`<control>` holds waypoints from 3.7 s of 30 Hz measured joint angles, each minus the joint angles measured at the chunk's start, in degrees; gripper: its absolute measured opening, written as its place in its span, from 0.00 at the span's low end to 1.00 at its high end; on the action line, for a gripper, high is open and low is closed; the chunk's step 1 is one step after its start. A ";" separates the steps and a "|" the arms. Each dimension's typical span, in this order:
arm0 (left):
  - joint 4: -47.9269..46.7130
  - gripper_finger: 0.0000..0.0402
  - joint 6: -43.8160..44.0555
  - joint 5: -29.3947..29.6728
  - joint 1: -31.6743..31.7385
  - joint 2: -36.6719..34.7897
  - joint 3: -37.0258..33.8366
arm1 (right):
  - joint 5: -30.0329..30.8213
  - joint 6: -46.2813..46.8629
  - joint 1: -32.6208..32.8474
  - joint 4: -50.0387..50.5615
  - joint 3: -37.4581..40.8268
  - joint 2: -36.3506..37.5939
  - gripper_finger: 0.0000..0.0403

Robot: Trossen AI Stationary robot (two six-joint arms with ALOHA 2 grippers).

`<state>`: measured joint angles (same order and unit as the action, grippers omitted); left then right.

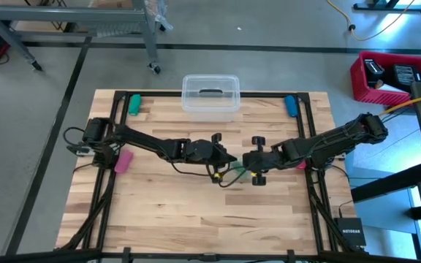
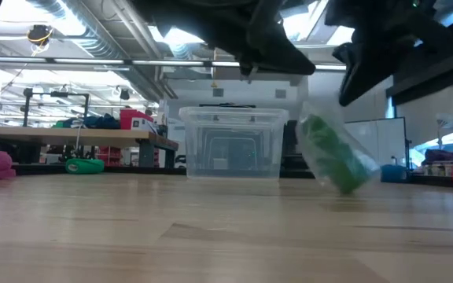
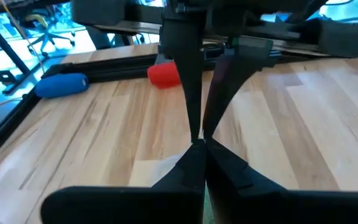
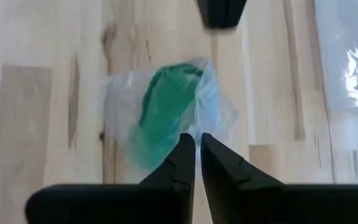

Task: Roll bandage
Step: Close the transparent zip bag

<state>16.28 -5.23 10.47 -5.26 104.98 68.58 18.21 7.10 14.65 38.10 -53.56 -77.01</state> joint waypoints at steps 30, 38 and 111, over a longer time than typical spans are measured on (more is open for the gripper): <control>-6.18 0.26 4.11 0.23 0.47 -0.32 -0.02 | 1.86 -6.05 -0.06 -15.62 0.50 0.00 0.07; -12.78 0.23 6.06 1.14 1.64 -0.30 -0.02 | 6.23 -3.48 -0.23 -10.32 0.52 0.00 0.14; 22.54 0.27 72.02 14.79 -10.13 6.92 -22.99 | -3.30 -2.90 -9.02 -26.47 20.69 1.97 0.53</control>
<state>38.82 66.79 25.26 -15.39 111.89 45.59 14.92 4.19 5.63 11.64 -32.86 -75.05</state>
